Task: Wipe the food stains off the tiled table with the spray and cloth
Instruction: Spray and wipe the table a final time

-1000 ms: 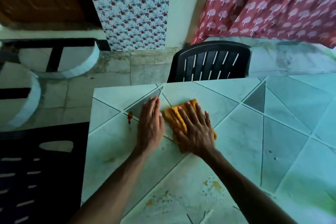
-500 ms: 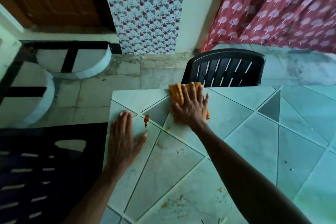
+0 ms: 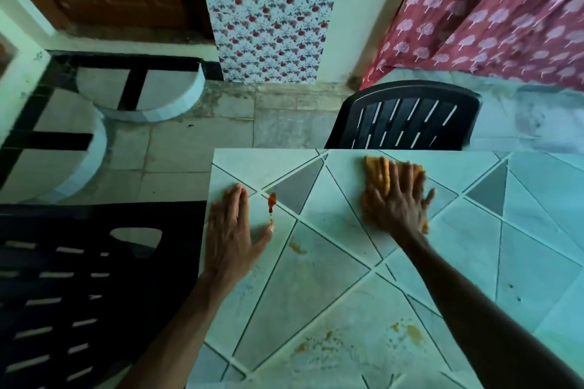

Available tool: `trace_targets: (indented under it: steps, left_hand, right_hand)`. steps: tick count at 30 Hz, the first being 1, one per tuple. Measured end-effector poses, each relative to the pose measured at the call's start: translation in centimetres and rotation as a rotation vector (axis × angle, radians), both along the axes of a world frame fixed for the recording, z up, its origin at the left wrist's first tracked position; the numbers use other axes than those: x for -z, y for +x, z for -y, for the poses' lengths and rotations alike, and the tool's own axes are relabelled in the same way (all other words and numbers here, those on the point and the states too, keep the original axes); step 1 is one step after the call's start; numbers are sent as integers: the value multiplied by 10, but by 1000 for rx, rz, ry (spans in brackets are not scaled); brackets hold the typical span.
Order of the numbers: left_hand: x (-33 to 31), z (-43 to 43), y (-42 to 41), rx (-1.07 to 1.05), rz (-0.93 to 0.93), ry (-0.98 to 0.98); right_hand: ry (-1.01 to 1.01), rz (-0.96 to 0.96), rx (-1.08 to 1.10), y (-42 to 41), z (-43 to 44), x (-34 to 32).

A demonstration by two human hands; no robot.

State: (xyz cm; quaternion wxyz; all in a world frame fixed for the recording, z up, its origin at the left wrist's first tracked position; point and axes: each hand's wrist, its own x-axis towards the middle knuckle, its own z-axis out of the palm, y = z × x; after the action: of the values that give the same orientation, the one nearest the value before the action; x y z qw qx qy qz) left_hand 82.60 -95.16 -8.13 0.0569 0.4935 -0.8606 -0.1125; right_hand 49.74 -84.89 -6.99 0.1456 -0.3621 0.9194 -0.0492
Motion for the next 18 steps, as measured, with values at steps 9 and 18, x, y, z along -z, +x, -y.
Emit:
trace_targets:
  steps: [9,18]
  left_hand:
    - [-13,3,8,33,12,-3]
    - [-20,-4,15,20,8,19]
  right_hand:
    - [-98,-29,-592,106,9,6]
    - [-10,-79,-377,51,-45,5]
